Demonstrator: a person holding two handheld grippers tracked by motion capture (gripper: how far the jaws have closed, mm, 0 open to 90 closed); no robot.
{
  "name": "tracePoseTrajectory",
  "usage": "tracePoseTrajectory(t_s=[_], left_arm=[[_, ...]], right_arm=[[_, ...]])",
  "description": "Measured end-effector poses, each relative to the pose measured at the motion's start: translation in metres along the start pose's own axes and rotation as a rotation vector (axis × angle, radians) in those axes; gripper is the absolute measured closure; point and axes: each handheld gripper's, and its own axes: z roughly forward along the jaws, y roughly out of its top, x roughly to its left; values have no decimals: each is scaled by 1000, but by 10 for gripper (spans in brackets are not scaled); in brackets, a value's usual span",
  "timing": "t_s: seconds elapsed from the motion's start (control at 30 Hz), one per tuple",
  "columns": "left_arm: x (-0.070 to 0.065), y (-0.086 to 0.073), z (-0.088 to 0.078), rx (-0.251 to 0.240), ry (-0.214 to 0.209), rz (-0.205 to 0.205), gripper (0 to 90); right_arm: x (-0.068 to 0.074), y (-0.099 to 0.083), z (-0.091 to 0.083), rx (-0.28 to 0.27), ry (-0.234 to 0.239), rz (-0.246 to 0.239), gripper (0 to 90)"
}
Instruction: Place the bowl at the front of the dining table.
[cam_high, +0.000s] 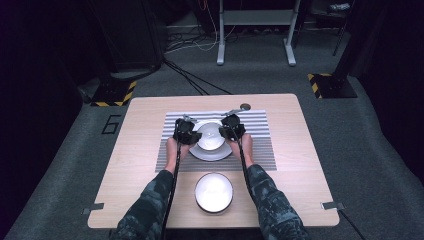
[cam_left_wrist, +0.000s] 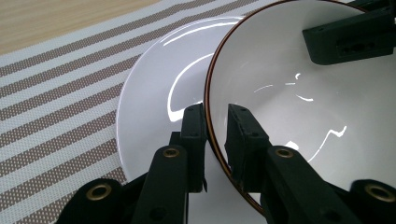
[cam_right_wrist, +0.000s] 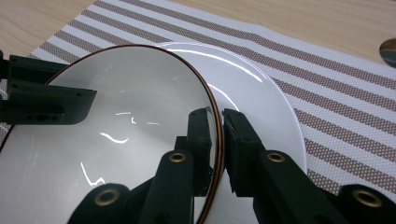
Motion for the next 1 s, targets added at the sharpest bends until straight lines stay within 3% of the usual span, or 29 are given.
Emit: tracePoseTrajectory(t_s=[0.37, 1.0], left_arm=[[1, 6, 5, 15, 10, -2, 758], [6, 16, 11, 32, 72, 12, 774]], right_arm=[[-3, 2, 8, 26, -10, 17, 818], [-1, 8, 21, 42, -28, 52, 817]])
